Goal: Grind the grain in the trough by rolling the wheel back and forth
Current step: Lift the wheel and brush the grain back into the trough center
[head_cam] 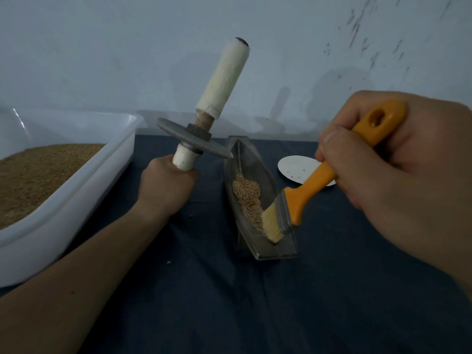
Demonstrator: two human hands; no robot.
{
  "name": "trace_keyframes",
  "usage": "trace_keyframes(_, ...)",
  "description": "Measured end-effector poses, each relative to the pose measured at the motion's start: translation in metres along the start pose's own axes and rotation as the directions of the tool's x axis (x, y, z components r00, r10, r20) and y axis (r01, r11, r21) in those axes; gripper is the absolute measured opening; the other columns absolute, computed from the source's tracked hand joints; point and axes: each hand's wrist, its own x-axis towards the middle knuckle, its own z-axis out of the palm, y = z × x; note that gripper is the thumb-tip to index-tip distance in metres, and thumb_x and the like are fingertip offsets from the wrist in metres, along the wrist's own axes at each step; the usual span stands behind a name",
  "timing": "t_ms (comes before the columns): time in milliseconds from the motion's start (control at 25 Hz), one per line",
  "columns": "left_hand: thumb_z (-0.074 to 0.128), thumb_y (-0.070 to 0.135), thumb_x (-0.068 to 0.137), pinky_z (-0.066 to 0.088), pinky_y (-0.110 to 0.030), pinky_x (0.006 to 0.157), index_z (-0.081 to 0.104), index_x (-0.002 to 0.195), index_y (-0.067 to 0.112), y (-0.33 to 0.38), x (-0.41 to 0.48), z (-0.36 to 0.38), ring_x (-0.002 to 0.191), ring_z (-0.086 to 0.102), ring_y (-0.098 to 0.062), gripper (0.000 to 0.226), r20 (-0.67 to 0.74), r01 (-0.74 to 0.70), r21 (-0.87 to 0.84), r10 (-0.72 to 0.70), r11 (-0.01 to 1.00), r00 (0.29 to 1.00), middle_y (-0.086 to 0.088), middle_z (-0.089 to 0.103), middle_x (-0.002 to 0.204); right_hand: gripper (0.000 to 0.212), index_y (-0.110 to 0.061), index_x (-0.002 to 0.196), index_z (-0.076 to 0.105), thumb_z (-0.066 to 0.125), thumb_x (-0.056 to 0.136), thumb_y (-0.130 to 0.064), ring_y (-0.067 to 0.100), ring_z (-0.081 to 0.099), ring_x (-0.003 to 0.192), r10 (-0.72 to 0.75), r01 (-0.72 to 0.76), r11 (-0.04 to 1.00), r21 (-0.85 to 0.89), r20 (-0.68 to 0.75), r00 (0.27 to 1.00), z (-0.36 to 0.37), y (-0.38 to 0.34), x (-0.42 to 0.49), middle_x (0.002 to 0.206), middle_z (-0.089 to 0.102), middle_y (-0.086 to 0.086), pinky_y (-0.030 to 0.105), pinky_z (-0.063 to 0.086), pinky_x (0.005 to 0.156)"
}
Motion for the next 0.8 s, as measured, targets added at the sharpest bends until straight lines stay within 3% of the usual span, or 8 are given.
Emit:
trace_keyframes(240, 0.066, 0.035, 0.059, 0.044, -0.030, 0.048, 0.062, 0.066, 0.033, 0.001, 0.000, 0.000, 0.048, 0.057, -0.017, 0.009, 0.011, 0.003, 0.003, -0.003, 1.000, 1.000, 0.004, 0.059, 0.050, 0.029, -0.024, 0.068, 0.053, 0.057, 0.095, -0.031, 0.002, 0.055, 0.050, -0.070, 0.079, 0.987, -0.137, 0.075, 0.995, 0.027, -0.007, -0.002, 0.046, 0.045, -0.007, 0.004, 0.035, 0.046)
trace_keyframes(400, 0.066, 0.034, 0.060, 0.046, -0.031, 0.049, 0.062, 0.067, 0.033, 0.002, -0.002, -0.001, 0.051, 0.059, -0.020, 0.009, 0.011, 0.010, -0.008, -0.010, 1.000, 1.000, 0.003, 0.060, 0.051, 0.027, -0.020, 0.073, 0.054, 0.057, 0.098, -0.029, 0.010, 0.055, 0.053, 0.008, 0.013, 0.988, -0.154, 0.134, 0.991, 0.052, 0.007, 0.005, 0.047, 0.045, -0.007, 0.016, 0.035, 0.047)
trace_keyframes(640, 0.066, 0.034, 0.062, 0.044, -0.031, 0.048, 0.062, 0.068, 0.030, 0.003, -0.003, -0.001, 0.050, 0.058, -0.018, 0.009, 0.016, 0.011, 0.000, -0.011, 1.000, 1.000, 0.004, 0.059, 0.051, 0.025, -0.023, 0.071, 0.054, 0.055, 0.095, -0.031, 0.011, 0.057, 0.058, -0.104, 0.092, 0.978, -0.186, -0.055, 0.993, 0.023, 0.000, 0.023, 0.049, 0.048, -0.008, 0.011, 0.040, 0.050)
trace_keyframes(800, 0.066, 0.034, 0.062, 0.043, -0.030, 0.049, 0.060, 0.064, 0.020, 0.002, -0.003, -0.001, 0.051, 0.058, -0.019, 0.016, 0.001, 0.010, 0.025, -0.010, 1.000, 1.000, 0.003, 0.060, 0.052, 0.027, -0.025, 0.069, 0.053, 0.054, 0.094, -0.035, 0.005, 0.058, 0.058, -0.068, 0.077, 0.982, -0.174, 0.055, 0.996, 0.034, -0.009, 0.013, 0.047, 0.046, -0.007, 0.009, 0.040, 0.048)
